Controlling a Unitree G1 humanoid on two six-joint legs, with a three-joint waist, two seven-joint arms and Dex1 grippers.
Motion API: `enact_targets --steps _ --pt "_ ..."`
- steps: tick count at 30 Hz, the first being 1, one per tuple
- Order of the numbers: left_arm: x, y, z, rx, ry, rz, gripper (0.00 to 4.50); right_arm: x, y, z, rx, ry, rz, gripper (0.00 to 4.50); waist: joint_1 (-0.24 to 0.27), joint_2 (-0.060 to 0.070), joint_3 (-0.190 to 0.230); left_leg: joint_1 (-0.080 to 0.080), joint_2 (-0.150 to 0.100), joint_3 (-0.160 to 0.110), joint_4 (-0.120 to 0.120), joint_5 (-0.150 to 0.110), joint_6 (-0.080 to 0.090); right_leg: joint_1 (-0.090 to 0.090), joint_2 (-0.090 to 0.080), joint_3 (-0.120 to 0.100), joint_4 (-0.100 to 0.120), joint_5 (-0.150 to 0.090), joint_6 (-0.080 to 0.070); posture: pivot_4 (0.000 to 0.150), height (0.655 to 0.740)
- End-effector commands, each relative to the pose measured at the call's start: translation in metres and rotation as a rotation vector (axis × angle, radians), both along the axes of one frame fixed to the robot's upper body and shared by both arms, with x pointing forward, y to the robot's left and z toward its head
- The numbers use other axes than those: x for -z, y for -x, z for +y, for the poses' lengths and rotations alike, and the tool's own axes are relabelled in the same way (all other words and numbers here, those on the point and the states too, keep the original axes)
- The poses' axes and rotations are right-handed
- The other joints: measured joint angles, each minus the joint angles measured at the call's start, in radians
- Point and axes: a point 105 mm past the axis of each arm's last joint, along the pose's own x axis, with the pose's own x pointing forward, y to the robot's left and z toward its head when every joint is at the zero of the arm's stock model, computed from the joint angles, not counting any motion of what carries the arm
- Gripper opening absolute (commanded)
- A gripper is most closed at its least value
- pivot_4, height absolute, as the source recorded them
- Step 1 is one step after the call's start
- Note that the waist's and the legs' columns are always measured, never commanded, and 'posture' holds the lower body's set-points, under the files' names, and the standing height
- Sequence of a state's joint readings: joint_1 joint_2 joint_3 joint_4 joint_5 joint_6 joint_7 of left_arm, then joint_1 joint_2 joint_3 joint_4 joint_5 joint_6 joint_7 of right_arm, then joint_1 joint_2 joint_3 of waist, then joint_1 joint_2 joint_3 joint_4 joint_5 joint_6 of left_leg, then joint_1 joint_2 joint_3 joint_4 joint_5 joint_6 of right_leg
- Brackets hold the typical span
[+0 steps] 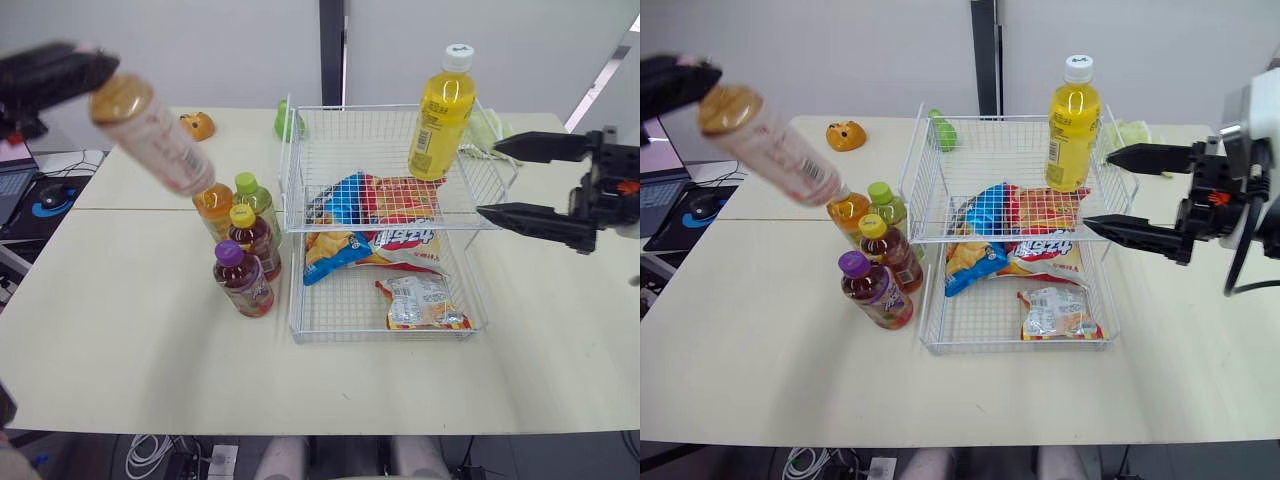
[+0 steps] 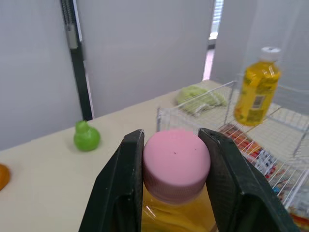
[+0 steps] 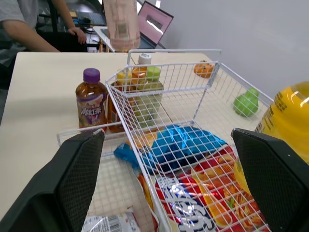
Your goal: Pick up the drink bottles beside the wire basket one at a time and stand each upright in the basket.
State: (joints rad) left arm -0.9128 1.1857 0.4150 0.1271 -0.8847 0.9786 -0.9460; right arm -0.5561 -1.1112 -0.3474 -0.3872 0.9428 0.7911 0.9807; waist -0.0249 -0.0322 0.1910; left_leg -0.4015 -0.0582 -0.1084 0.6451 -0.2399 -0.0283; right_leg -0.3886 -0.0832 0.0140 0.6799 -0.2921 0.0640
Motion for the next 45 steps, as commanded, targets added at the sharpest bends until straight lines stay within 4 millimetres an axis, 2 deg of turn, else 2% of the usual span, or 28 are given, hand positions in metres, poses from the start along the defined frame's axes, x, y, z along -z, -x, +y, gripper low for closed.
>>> enact_targets --steps 1,8,11,15,19,21,24,32,41,42,45 --pt "-0.035 0.002 -0.016 0.099 -0.017 -0.077 1.35 -0.011 0.007 -0.006 0.028 0.000 -0.059 4.50 -0.003 0.000 0.000 0.000 0.000 0.000 0.000 0.000 0.000 0.000 0.000 0.000 0.000 0.000 0.000 0.150 0.7400" --pt "-0.079 -0.030 -0.068 0.289 -0.019 -0.103 1.35 -0.009 0.011 -0.011 0.065 -0.019 -0.059 4.50 -0.004 -0.001 0.001 -0.001 0.000 0.003 0.001 0.000 0.000 0.000 0.002 0.000 0.001 0.000 0.001 0.150 0.7400" --pt "-0.089 -0.040 -0.103 0.381 -0.052 -0.108 1.35 -0.010 0.014 -0.015 0.093 -0.023 -0.063 4.50 -0.005 -0.003 0.002 -0.003 0.000 0.003 0.001 0.000 0.000 -0.001 0.002 -0.001 0.000 -0.001 0.001 0.150 0.7400" --pt "-0.087 -0.050 -0.144 0.475 -0.132 -0.103 1.35 -0.011 0.015 -0.021 0.139 -0.026 -0.070 4.50 -0.006 -0.003 0.002 -0.007 -0.001 0.002 0.001 0.000 0.000 -0.005 0.001 0.000 0.000 -0.001 0.002 0.150 0.7400" --pt "-0.078 -0.060 -0.171 0.508 -0.171 -0.082 1.35 -0.012 0.018 -0.024 0.162 -0.035 -0.070 4.50 -0.011 -0.003 0.002 -0.016 -0.001 0.002 0.002 0.001 0.000 -0.017 0.000 0.002 0.003 -0.001 0.002 0.150 0.7400" --pt "-0.064 -0.072 -0.191 0.506 -0.206 -0.060 1.35 -0.014 0.019 -0.025 0.180 -0.043 -0.076 4.50 -0.012 -0.003 0.003 -0.017 -0.001 0.003 0.002 0.001 0.000 -0.017 0.000 0.002 0.003 -0.001 0.002 0.150 0.7400" --pt "-0.046 -0.089 -0.211 0.466 -0.235 -0.047 1.35 -0.015 0.021 -0.027 0.203 -0.051 -0.080 4.50 -0.006 -0.004 0.003 -0.018 -0.002 0.002 0.003 0.001 0.001 -0.017 -0.001 0.001 0.003 -0.001 0.002 0.150 0.7400" --pt "-0.017 -0.111 -0.235 0.415 -0.226 -0.004 1.35 -0.017 0.025 -0.029 0.245 -0.069 -0.069 4.50 -0.008 -0.004 0.003 -0.018 -0.003 0.002 0.003 0.001 0.001 -0.017 -0.002 0.001 0.003 -0.001 0.003 0.150 0.7400" --pt "-0.013 -0.114 -0.240 0.400 -0.220 0.020 1.35 -0.024 0.025 -0.030 0.267 -0.099 -0.107 4.50 -0.007 -0.004 0.003 -0.018 -0.003 0.003 0.004 0.002 0.002 -0.017 -0.002 0.001 0.004 0.000 0.003 0.150 0.7400" --pt "-0.013 -0.115 -0.240 0.397 -0.218 0.021 2.07 -0.026 0.025 -0.030 0.269 -0.106 -0.117 4.50 -0.007 -0.004 0.003 -0.018 -0.003 0.002 0.004 0.002 0.002 -0.017 -0.002 0.001 0.004 0.000 0.003 0.150 0.7400" --pt "-0.014 -0.113 -0.238 0.406 -0.218 0.023 2.90 -0.030 0.025 -0.028 0.259 -0.117 -0.131 4.50 -0.007 -0.004 0.003 -0.018 -0.003 0.002 0.004 0.002 0.002 -0.017 -0.002 0.001 0.005 0.000 0.003 0.150 0.7400"
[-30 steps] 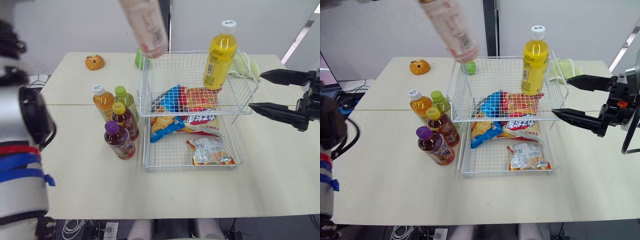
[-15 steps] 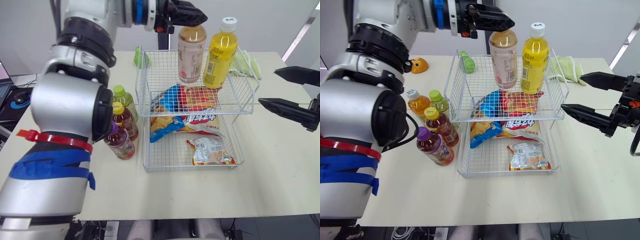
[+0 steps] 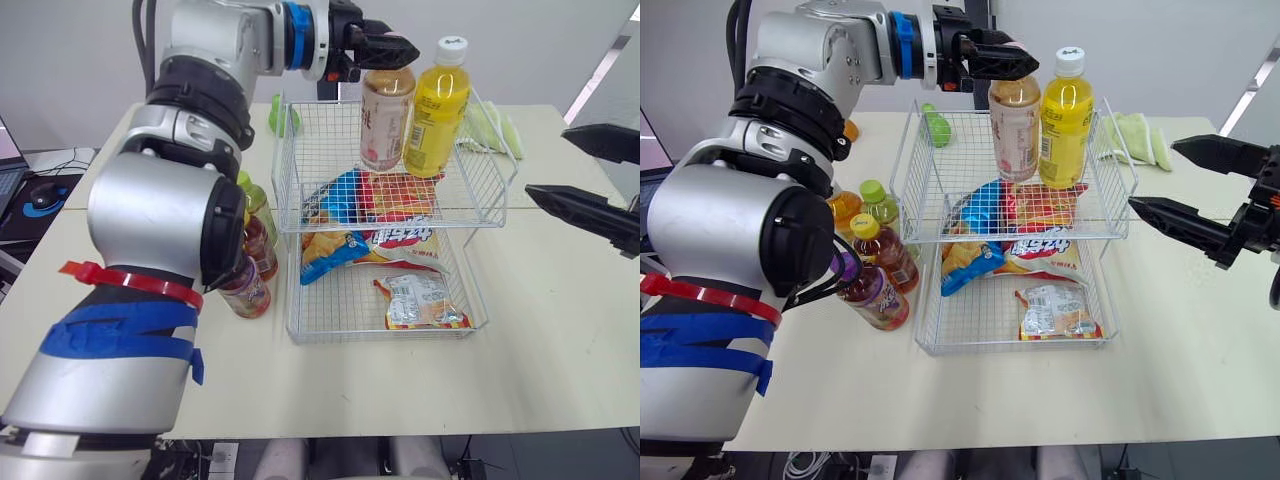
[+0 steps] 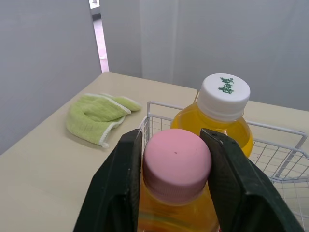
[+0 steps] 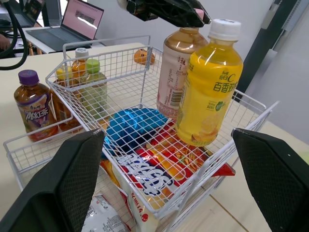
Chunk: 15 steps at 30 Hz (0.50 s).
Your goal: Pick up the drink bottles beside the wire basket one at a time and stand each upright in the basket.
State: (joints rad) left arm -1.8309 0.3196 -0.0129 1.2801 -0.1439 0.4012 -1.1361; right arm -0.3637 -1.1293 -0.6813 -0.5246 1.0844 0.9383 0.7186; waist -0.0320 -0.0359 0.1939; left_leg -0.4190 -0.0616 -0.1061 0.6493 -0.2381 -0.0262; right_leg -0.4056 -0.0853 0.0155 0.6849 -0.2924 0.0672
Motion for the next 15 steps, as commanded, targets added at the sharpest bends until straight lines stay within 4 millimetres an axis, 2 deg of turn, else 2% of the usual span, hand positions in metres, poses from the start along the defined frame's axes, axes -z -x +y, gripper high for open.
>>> enact_targets --steps 1,5,10,15 --pt "-0.022 0.010 -0.001 0.026 0.014 -0.059 3.25 -0.015 0.006 0.003 -0.018 -0.007 -0.073 4.50 0.000 0.000 0.000 0.000 0.000 0.000 0.000 0.000 0.000 0.000 0.000 0.000 0.000 0.000 0.000 0.150 0.7400" --pt "-0.034 0.015 0.008 0.041 0.048 -0.070 4.48 -0.015 0.007 0.004 -0.027 -0.008 -0.074 4.50 -0.001 0.000 0.000 0.000 0.000 0.000 0.001 0.000 0.000 0.000 0.000 0.000 0.001 0.000 0.000 0.150 0.7400" --pt "-0.053 0.021 0.026 0.029 0.111 -0.108 4.48 -0.017 0.006 0.008 -0.044 -0.010 -0.075 4.50 -0.001 0.000 0.000 0.001 0.000 0.000 0.001 0.000 0.000 0.000 0.000 0.000 0.003 0.000 0.000 0.150 0.7400" --pt "-0.072 0.027 0.069 -0.049 0.157 -0.157 4.48 -0.015 0.005 0.012 -0.066 0.006 -0.065 4.50 -0.005 0.000 0.000 0.001 0.000 0.000 0.004 0.000 0.000 0.000 0.000 0.001 0.006 0.000 0.000 0.150 0.7400"
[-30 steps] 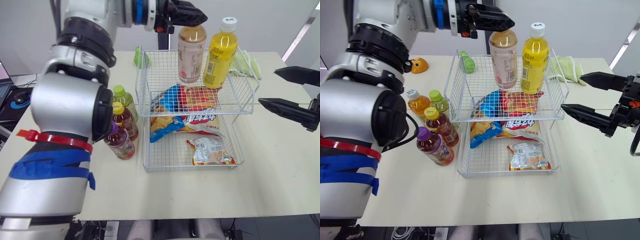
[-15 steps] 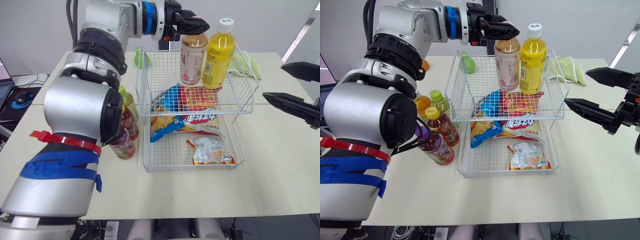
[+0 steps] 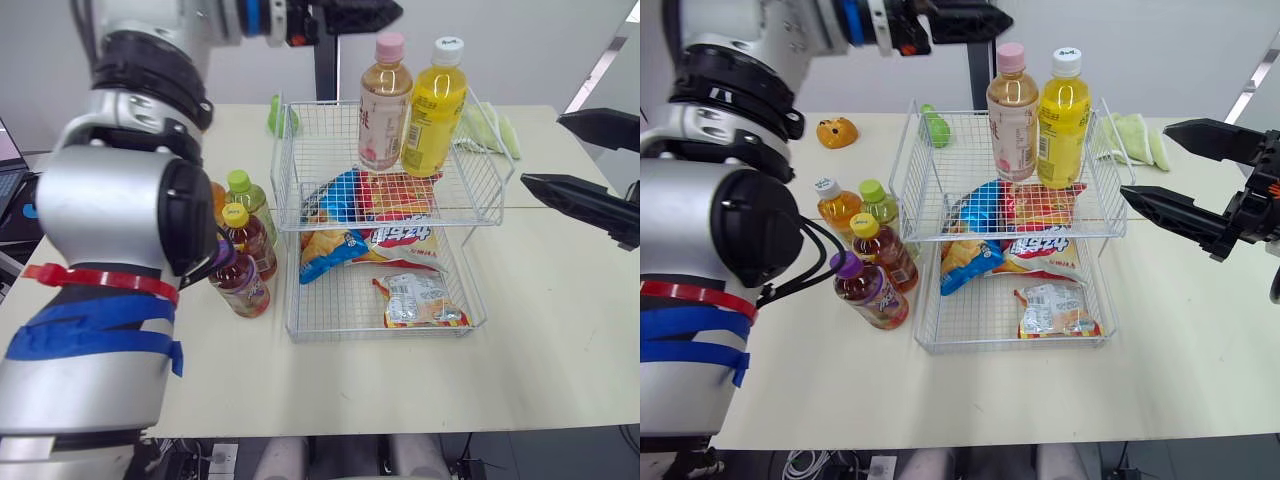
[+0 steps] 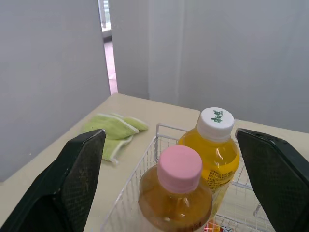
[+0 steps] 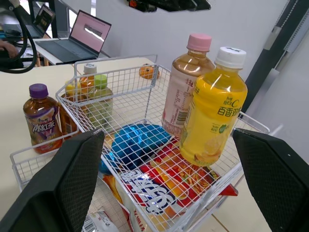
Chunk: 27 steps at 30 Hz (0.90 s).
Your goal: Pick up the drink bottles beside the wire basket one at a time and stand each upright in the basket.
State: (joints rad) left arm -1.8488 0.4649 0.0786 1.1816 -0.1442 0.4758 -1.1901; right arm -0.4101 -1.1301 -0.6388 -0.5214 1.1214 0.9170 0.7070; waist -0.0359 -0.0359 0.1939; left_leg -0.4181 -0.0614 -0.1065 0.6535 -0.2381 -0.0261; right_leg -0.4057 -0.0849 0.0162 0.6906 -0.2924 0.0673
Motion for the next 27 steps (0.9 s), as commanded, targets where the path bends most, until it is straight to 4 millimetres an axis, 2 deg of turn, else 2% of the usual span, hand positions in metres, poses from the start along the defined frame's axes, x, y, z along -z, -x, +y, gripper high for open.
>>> enact_targets --steps 1,4,6,9,15,19,23,25,27 --pt "-0.031 0.016 0.030 -0.043 0.049 -0.110 4.48 -0.009 0.004 0.003 -0.016 0.020 -0.047 4.50 -0.001 0.000 0.000 0.000 0.000 0.000 0.000 0.000 0.000 0.000 0.000 0.000 0.000 0.000 0.000 0.150 0.7400" --pt "-0.039 0.025 0.062 -0.143 0.092 -0.159 4.48 -0.003 0.002 0.009 -0.047 0.049 -0.043 4.50 -0.007 0.001 0.000 0.000 0.000 -0.001 0.002 0.000 0.000 0.000 0.000 0.000 0.002 0.000 0.000 0.150 0.7400" --pt "-0.035 0.028 0.085 -0.240 0.106 -0.188 4.48 0.000 0.000 0.014 -0.075 0.049 -0.041 4.50 -0.008 0.001 0.000 0.001 0.001 -0.001 0.004 0.000 0.000 0.000 0.000 0.001 0.004 0.000 0.000 0.150 0.7400" --pt "-0.017 0.033 0.112 -0.385 0.036 -0.253 4.48 0.001 -0.005 0.017 -0.100 0.052 -0.045 4.50 -0.007 0.001 0.000 0.000 0.001 -0.002 0.009 0.000 0.000 0.001 0.000 0.001 0.007 0.000 0.000 0.150 0.7400" --pt "0.015 0.052 0.171 -0.625 0.020 -0.251 4.48 -0.001 -0.015 0.021 -0.129 0.036 -0.043 4.50 -0.004 0.001 0.000 0.001 0.001 -0.002 0.010 0.000 -0.001 0.001 0.001 0.001 0.007 0.003 0.000 0.150 0.7400" --pt "0.062 0.079 0.208 -0.699 -0.033 -0.197 4.48 0.002 -0.019 0.021 -0.142 0.060 -0.039 4.50 -0.009 0.004 -0.002 0.002 0.002 -0.001 0.009 0.000 -0.001 0.000 0.001 0.002 0.006 0.003 -0.001 0.150 0.7400" --pt "0.105 0.098 0.241 -0.786 -0.001 -0.106 4.48 0.006 -0.021 0.022 -0.168 0.084 -0.040 4.50 0.003 0.003 -0.002 0.001 0.003 -0.001 0.009 0.000 -0.001 0.000 0.001 0.001 0.006 0.003 -0.001 0.150 0.7400" --pt "0.134 0.106 0.258 -0.846 -0.048 -0.060 4.48 0.010 -0.021 0.024 -0.195 0.107 -0.031 4.50 0.004 0.003 -0.002 0.002 0.003 -0.001 0.009 0.000 0.000 0.001 0.000 0.001 0.005 0.004 -0.002 0.150 0.7400" --pt "0.155 0.114 0.270 -0.888 -0.069 -0.021 4.48 0.014 -0.020 0.027 -0.220 0.128 -0.022 4.50 0.006 0.003 -0.002 0.003 0.002 0.000 0.009 0.000 0.000 0.001 -0.002 0.002 0.005 0.004 -0.002 0.150 0.7400"
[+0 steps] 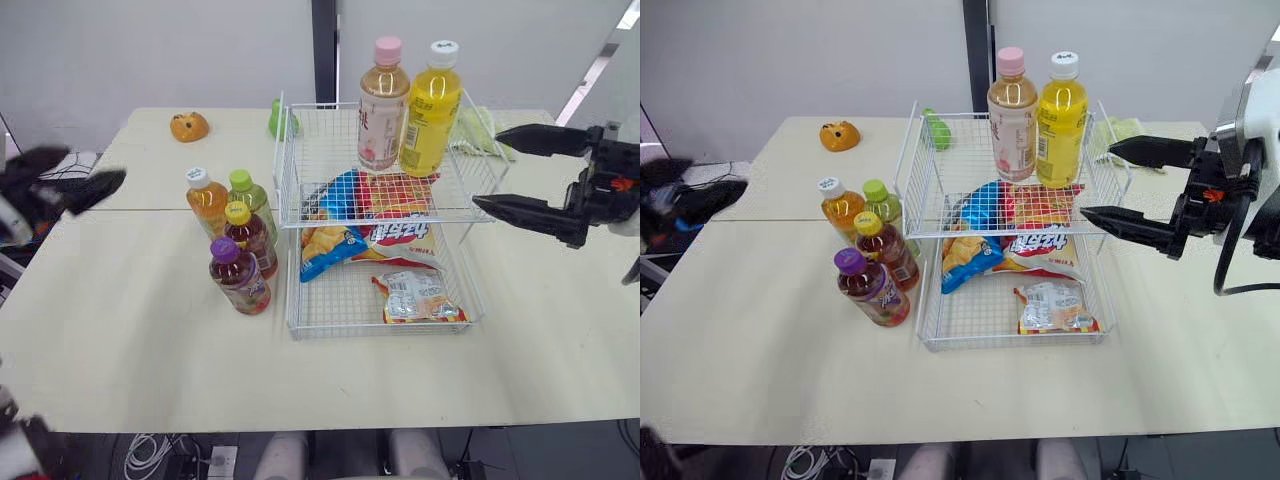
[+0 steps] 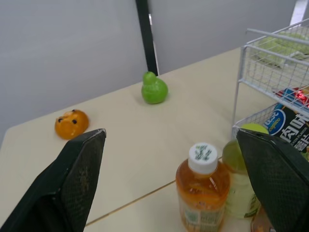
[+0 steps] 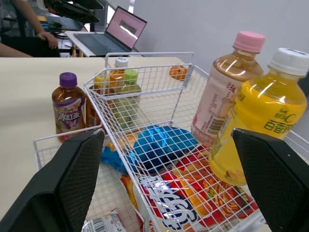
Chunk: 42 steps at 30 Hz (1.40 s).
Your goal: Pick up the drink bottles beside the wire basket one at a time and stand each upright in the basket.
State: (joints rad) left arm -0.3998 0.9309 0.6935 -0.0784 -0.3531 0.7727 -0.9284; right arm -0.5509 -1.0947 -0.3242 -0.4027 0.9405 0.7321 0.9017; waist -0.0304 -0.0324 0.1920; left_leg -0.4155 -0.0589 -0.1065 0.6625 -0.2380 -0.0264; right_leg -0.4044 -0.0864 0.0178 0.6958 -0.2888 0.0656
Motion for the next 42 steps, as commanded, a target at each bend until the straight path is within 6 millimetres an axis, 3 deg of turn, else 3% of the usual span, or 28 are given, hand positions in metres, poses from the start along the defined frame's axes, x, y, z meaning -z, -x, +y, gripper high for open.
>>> enact_targets --steps 1,6,12,21,33,42 --pt "0.009 0.018 0.013 -0.050 -0.024 -0.033 4.48 -0.003 0.005 0.003 -0.045 0.036 -0.037 4.50 0.002 0.000 0.000 0.000 0.000 0.000 0.000 0.000 0.000 0.000 0.000 0.000 0.000 0.000 0.000 0.150 0.7400" --pt "0.038 0.029 0.021 -0.109 -0.037 0.029 4.48 0.001 0.011 0.010 -0.126 0.061 -0.019 4.50 0.012 0.000 0.000 0.000 0.001 -0.002 0.000 0.000 0.000 0.001 -0.001 -0.001 -0.001 0.001 -0.002 0.150 0.7400" --pt "0.048 0.030 0.010 -0.100 -0.028 0.015 4.48 0.006 0.012 0.029 -0.208 0.087 -0.013 4.50 0.012 0.000 0.000 0.000 0.002 -0.001 0.000 0.000 0.000 0.000 -0.001 -0.001 -0.002 0.002 -0.003 0.150 0.7400" --pt "0.043 0.028 0.002 -0.091 -0.016 -0.041 4.48 0.005 0.004 0.046 -0.217 0.049 -0.047 4.50 0.012 0.000 0.000 0.000 0.002 -0.001 0.000 0.000 0.000 0.000 -0.001 -0.002 -0.003 0.002 -0.003 0.150 0.7400" --pt "0.030 0.015 -0.011 -0.007 0.032 -0.053 4.48 0.007 0.006 0.044 -0.185 0.021 -0.050 4.50 0.013 0.000 0.000 0.000 0.002 -0.001 -0.001 0.000 0.000 0.000 -0.001 -0.002 -0.003 0.002 -0.002 0.150 0.7400" --pt "0.013 -0.022 -0.054 0.117 0.080 -0.097 4.48 0.003 0.009 0.048 -0.123 0.012 -0.060 4.50 0.013 0.000 0.000 -0.001 0.001 -0.001 -0.001 0.000 0.000 0.001 0.000 -0.002 -0.004 0.003 -0.002 0.150 0.7400"
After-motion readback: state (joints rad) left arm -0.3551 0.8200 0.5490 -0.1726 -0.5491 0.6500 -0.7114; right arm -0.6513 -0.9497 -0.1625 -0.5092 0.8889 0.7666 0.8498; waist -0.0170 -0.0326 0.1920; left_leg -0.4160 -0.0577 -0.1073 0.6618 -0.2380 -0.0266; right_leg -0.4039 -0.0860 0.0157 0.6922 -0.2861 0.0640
